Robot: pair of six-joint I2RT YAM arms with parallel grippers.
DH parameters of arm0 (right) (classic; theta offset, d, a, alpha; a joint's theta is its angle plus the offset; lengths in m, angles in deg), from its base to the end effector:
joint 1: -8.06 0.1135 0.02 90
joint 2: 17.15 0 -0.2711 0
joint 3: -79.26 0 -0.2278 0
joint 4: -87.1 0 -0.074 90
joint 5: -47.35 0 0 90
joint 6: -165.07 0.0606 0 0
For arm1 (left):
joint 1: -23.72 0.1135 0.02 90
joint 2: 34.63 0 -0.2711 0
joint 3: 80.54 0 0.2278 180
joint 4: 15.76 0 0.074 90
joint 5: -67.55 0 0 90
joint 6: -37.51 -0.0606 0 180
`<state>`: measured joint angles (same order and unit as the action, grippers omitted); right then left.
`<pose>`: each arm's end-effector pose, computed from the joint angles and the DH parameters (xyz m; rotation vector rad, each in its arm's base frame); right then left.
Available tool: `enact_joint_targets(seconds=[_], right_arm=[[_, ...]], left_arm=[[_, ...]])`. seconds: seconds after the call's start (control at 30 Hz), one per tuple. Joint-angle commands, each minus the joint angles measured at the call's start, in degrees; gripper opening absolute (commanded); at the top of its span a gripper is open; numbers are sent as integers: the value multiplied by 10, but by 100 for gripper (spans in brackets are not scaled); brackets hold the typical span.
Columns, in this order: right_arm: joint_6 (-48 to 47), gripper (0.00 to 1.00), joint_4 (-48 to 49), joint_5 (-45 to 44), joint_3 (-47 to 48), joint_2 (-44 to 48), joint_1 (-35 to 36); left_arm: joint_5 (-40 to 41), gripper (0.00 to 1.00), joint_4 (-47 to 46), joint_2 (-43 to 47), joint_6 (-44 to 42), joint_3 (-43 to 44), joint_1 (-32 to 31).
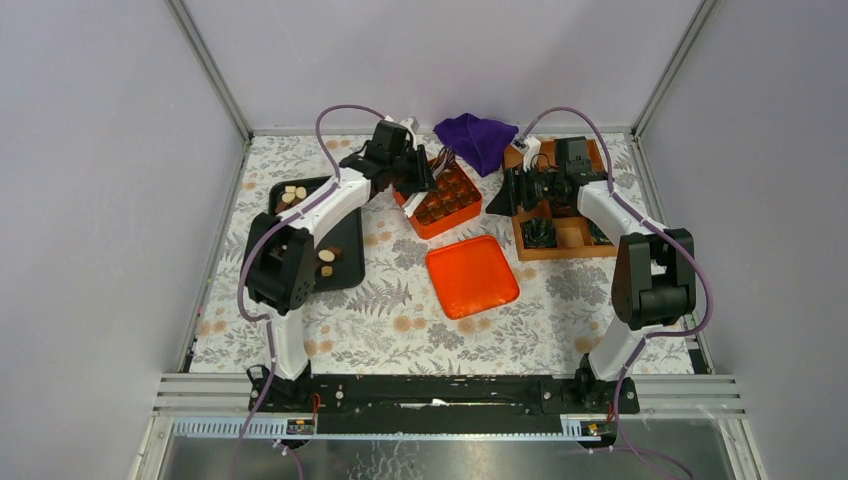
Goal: Pack the chocolate
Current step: Place the fake chocolate in the packing box.
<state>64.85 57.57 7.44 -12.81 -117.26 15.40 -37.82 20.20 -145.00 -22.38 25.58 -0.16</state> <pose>0.3655 0.0940 0.2572 -0.7592 2.0187 0.9622 0.3983 -0.1939 0.2653 0.0194 2.3711 -0.7831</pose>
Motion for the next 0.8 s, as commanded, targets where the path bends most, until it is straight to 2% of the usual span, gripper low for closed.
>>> enact_joint_targets(seconds=[0.0,0.2,0.77], right_arm=[[5,69,20,1,0,20,-4],[5,69,21,3,0,19,-4],[6,69,22,4,-2,21,-4]], left_arm=[[19,5,-3,-12,-26,36,-9],[24,16,6,-22,-35,39,-15],[38,36,16,-38,-46,49,-22]])
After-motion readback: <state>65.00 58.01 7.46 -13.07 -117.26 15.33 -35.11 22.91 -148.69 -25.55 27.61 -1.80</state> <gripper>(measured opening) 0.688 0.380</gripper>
